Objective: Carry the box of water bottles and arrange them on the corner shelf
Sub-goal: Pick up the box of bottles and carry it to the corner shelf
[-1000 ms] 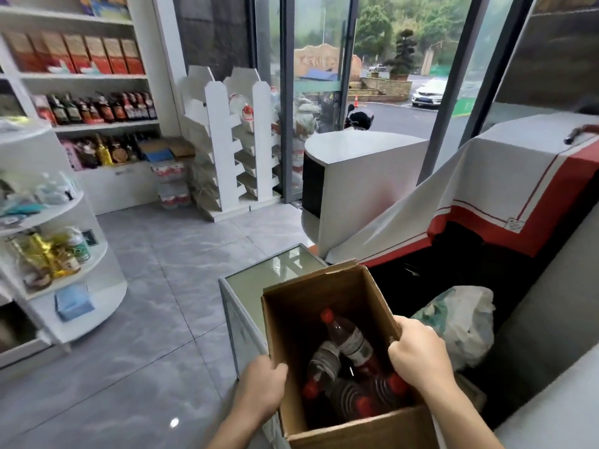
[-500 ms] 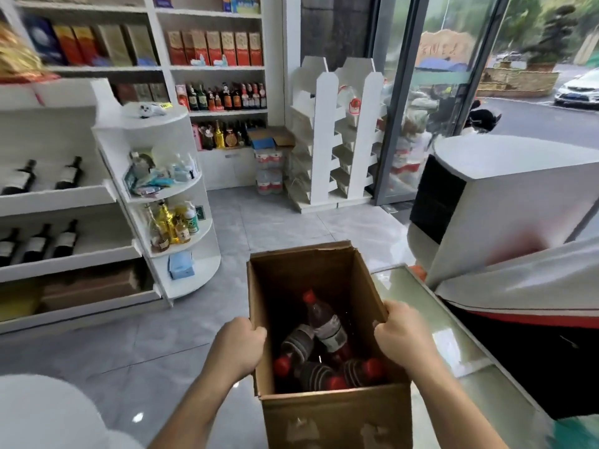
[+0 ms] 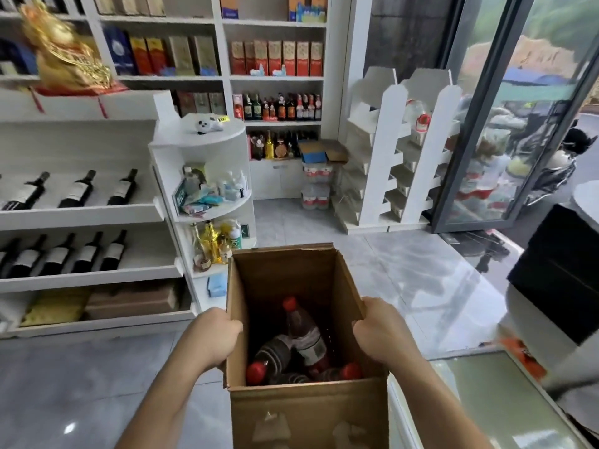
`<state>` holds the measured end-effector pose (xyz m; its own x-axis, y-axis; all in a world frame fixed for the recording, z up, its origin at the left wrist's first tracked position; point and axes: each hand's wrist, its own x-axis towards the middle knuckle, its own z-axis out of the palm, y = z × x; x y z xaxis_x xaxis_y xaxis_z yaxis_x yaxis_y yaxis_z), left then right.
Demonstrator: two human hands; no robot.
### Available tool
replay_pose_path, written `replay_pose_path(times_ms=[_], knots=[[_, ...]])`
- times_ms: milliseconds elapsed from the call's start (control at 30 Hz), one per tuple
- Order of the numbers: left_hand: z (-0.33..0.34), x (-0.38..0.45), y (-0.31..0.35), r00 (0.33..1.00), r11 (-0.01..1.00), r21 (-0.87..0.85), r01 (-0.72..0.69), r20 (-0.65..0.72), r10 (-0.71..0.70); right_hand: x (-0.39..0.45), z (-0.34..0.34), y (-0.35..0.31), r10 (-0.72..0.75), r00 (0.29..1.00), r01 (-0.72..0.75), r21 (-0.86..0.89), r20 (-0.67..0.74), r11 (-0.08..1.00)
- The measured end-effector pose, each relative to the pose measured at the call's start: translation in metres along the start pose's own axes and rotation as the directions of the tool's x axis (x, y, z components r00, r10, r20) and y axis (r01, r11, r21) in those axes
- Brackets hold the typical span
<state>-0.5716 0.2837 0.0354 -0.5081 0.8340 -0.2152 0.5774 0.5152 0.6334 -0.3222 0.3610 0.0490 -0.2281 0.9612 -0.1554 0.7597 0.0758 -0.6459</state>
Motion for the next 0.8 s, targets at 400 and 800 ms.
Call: replay_pose_path(times_ms=[400,800], knots=[[-0.013,0.206,0.064,0.998,0.998,-0.028,0.048,0.030,-0.047,0.239,-0.008,-0.047,-0.042,0.998,0.041,0.015,0.038,0.999],[-0.011,0.448,0.177,0.999,0.995,0.093,-0.032,0.010,0.031,0.480,-0.045,-0.070,-0.015,0.996,0.017,0.028,-0.090,0.999]])
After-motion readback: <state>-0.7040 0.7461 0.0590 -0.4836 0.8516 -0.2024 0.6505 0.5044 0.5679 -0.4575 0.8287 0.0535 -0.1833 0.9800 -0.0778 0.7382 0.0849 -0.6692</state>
